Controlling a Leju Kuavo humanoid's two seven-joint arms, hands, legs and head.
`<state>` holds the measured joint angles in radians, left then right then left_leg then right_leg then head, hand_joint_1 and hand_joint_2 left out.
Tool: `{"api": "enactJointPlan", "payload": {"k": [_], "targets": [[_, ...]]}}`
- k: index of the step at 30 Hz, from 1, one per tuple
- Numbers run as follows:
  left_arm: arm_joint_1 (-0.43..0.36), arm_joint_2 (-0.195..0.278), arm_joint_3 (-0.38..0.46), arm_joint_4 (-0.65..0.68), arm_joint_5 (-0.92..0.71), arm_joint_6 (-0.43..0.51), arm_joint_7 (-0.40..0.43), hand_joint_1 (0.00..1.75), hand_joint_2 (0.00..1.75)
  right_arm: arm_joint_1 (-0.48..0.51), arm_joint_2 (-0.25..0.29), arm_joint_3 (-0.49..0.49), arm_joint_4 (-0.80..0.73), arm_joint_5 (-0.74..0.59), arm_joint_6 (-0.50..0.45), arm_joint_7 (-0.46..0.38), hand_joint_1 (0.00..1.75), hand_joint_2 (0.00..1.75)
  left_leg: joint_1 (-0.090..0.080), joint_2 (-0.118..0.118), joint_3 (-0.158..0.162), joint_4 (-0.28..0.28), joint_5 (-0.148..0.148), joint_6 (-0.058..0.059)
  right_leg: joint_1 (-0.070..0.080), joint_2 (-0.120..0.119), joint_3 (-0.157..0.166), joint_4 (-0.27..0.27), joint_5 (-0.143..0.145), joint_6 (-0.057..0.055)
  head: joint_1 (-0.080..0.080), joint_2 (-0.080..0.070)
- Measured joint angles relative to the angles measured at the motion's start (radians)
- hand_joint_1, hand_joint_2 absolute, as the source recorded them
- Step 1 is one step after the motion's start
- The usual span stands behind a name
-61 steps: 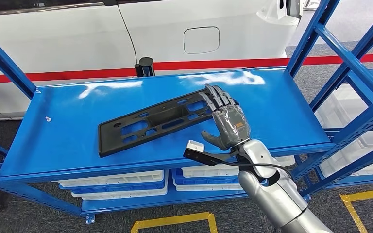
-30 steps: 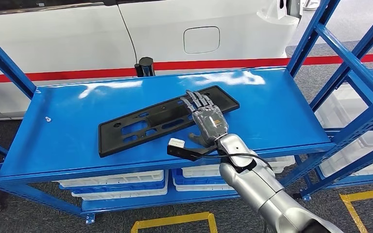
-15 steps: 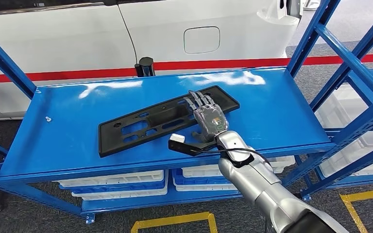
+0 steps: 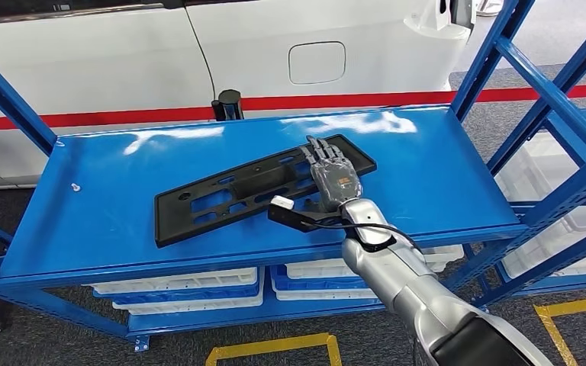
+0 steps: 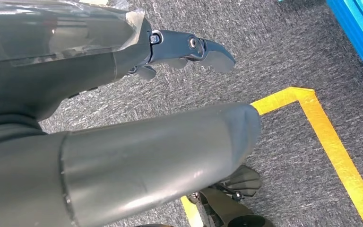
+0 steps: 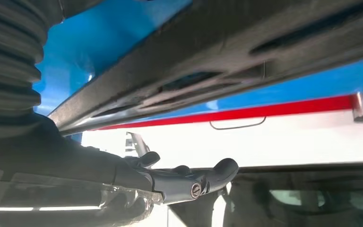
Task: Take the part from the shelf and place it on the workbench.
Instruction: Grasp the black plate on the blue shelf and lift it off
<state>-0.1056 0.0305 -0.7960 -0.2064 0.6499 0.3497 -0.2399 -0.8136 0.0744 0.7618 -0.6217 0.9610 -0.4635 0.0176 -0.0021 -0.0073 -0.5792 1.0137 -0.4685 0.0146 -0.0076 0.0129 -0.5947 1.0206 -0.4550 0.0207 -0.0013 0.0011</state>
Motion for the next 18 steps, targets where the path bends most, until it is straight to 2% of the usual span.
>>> {"api": "enactJointPlan", "payload": {"k": [2, 3, 6, 7, 15, 18], "targets": [[0.000, 0.000, 0.000, 0.000, -0.001, 0.000, 0.003, 0.00, 0.00, -0.002, 0.002, -0.008, 0.008, -0.004, -0.015, 0.000, 0.00, 1.75, 0.000, 0.000, 0.000, 0.000, 0.000, 0.000, 0.000, 0.000, 0.000, 0.000, 0.000, 0.000, 0.000, 0.000], [0.000, 0.000, 0.000, 0.000, -0.001, 0.000, 0.003, 0.00, 0.00, -0.004, 0.003, -0.011, 0.012, -0.005, -0.018, 0.000, 0.08, 1.75, 0.000, 0.000, 0.000, 0.000, 0.000, 0.000, 0.000, 0.000, 0.000, 0.000, 0.000, 0.000, 0.000, 0.000], [0.000, 0.000, 0.000, 0.000, -0.001, 0.000, 0.003, 0.00, 0.00, -0.005, 0.005, -0.021, 0.020, -0.009, -0.025, -0.001, 1.09, 1.75, 0.000, 0.000, 0.000, 0.000, 0.000, 0.000, 0.000, 0.000, 0.000, 0.000, 0.000, 0.000, 0.000, 0.000], [0.000, 0.000, 0.000, 0.000, -0.002, 0.000, 0.003, 0.00, 0.00, -0.006, 0.006, -0.024, 0.022, -0.011, -0.030, -0.002, 1.34, 1.75, 0.000, 0.000, 0.000, 0.000, 0.000, 0.000, 0.000, 0.000, 0.000, 0.000, 0.000, 0.000, 0.000, 0.000], [-0.001, -0.001, 0.000, 0.000, -0.006, 0.000, 0.003, 0.00, 0.00, -0.006, 0.006, -0.047, 0.025, -0.022, -0.051, -0.012, 1.34, 1.75, 0.000, 0.000, 0.000, 0.000, 0.000, 0.000, 0.000, 0.000, 0.000, 0.000, 0.000, 0.000, 0.000, 0.000], [-0.001, -0.001, 0.000, 0.000, -0.007, 0.000, 0.003, 0.00, 0.00, -0.006, 0.006, -0.049, 0.025, -0.022, -0.051, -0.012, 1.44, 1.75, 0.000, 0.000, 0.000, 0.000, 0.000, 0.000, 0.000, 0.000, 0.000, 0.000, 0.000, 0.000, 0.000, 0.000]]}}
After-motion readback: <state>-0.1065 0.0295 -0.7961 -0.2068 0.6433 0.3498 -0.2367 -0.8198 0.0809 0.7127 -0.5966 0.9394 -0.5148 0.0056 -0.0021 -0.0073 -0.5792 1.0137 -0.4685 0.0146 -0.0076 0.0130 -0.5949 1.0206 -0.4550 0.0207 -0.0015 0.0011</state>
